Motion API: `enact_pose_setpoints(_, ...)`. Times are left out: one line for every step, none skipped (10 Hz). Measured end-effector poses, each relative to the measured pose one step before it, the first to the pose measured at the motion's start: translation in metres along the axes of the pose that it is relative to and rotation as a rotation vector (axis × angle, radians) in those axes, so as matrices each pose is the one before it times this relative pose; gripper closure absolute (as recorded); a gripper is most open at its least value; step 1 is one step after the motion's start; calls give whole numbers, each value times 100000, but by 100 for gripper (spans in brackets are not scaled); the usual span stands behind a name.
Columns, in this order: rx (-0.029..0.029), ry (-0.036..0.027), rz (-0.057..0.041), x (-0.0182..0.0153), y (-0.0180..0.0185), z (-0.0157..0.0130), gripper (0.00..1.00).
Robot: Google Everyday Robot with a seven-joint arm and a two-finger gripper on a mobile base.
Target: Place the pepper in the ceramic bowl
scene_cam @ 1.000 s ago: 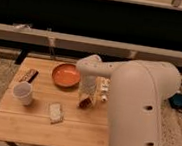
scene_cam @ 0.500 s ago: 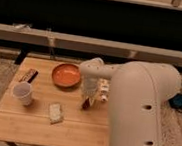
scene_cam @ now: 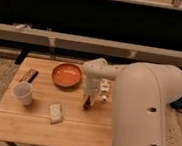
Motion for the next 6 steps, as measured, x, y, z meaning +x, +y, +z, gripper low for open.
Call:
enact_pose_setpoints(-1234,-1560,-1132,-133,473,-1496,100)
enact_pose_setpoints(-1250,-1879,-2469,-165,749,-2347,100)
enact_pose_setpoints(-1454,-1636,-3036,-177,1082,-2105,100)
enact_pose_setpoints(-1440,-1440,-2598,-262,1171,-1418,100)
enact_pose_setpoints(-2571,-1927,-3935,-653,2097,-1564,100)
enact_pose_setpoints(-1659,-980,-2734,-563,1512,-783,100)
